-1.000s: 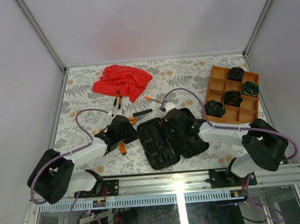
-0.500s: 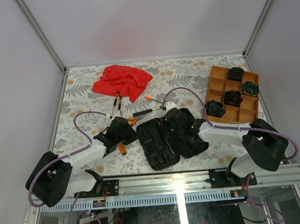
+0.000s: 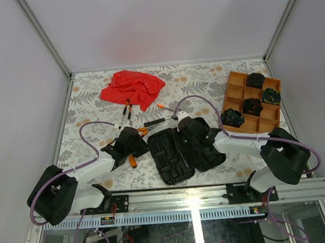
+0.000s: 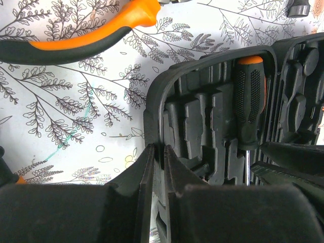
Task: Sort the tools into containers
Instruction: Adjust the screwdriver in the storage box.
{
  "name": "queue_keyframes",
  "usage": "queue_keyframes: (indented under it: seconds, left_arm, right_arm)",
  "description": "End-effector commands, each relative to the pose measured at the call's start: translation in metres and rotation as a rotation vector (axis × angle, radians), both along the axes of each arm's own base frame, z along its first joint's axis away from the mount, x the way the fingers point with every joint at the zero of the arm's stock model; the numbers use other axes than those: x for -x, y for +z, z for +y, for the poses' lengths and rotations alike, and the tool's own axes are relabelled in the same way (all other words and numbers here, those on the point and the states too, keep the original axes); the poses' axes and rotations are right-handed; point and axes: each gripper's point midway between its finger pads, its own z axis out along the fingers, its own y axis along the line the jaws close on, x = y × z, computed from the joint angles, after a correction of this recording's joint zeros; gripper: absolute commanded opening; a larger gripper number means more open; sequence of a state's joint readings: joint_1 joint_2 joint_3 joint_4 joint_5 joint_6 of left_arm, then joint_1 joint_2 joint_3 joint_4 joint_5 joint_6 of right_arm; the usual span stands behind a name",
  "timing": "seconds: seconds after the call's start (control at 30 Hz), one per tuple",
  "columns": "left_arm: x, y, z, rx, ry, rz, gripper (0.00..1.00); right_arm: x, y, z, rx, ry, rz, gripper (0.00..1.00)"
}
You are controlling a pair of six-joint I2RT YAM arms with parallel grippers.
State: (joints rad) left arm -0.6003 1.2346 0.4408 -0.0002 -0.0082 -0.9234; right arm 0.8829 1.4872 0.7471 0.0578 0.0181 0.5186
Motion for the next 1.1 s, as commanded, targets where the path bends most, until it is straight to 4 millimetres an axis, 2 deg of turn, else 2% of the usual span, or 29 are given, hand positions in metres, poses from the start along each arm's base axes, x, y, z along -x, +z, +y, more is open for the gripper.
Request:
queue_keyframes:
  seconds: [0.0, 0.3, 0.53, 0.83, 1.07]
  left_arm:
    - [-0.002, 0.000, 0.004, -0.012, 0.014, -0.013, 0.00]
    - [-0.003, 0.000, 0.003, -0.019, 0.004, -0.014, 0.00]
    - [-0.001, -0.002, 0.004, -0.020, 0.007, -0.011, 0.00]
    - [-0.002, -0.003, 0.005, -0.023, 0.009, -0.009, 0.00]
    - [-0.001, -0.005, 0.004, -0.024, 0.004, -0.003, 0.00]
  right_arm:
    - [-0.006, 0.013, 0.015, -0.021, 0.032, -0.021, 0.41]
    - [-0.008, 0.004, 0.013, 0.022, 0.023, 0.002, 0.39]
    - [-0.014, 0.002, -0.004, 0.094, -0.040, -0.016, 0.36]
    - [-0.007, 0.006, -0.009, 0.099, -0.032, 0.001, 0.35]
    - [-0.005, -0.004, -0.011, 0.125, -0.023, 0.015, 0.30]
